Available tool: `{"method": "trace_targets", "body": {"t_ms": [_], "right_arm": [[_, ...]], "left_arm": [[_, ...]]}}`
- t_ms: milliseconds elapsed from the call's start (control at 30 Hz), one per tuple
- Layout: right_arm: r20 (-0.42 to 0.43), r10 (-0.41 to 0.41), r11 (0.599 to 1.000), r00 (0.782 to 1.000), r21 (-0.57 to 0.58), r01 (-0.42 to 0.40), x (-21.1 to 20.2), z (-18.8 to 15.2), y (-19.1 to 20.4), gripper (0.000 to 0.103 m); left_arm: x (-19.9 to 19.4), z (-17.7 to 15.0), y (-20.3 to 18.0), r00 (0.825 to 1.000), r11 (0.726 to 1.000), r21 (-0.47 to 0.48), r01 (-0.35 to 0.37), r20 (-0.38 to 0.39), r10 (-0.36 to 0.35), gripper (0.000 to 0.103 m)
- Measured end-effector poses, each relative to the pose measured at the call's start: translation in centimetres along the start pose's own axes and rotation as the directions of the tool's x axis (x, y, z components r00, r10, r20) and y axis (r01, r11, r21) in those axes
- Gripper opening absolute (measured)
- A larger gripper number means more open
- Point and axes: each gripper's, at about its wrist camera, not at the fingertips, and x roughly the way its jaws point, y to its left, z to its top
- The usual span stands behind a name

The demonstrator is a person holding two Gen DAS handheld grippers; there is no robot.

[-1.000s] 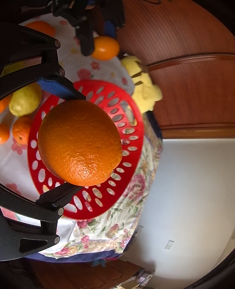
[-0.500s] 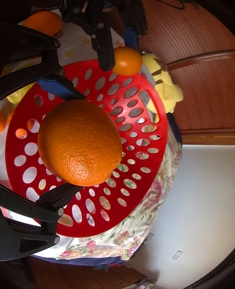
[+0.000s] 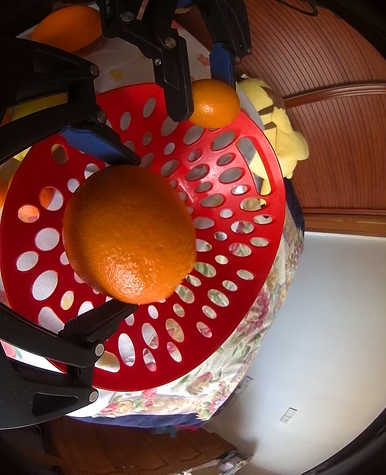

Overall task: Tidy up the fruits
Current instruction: 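Carry the orange and mandarin into the red basket and open both tools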

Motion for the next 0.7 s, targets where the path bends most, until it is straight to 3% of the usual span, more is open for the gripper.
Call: {"method": "trace_targets", "body": {"t_ms": [267,433,700], "right_arm": [[0.103,-0.040,0.999,0.994,0.030,0.037,-3.3,1.0,-0.9,0.090],[0.130,-0.068,0.996,0.989,0.064,0.060,-4.8,0.0,-1.5,0.090],[0.163,-0.077,0.989,0.984,0.137,0.055,-6.6,-2.2,-2.0,0.090]], "left_arm": [[0.6,0.3,-0.2,1.000,1.000,0.006,0.011,-0.014,-0.011,0.038],[1.4,0.5,-0.8,0.999,1.000,0.010,0.015,-0.044,-0.015,0.040],[-0.1,0.9,-1.1,1.000,1.000,0.000,0.001,-0.022,-0.001,0.047]]}}
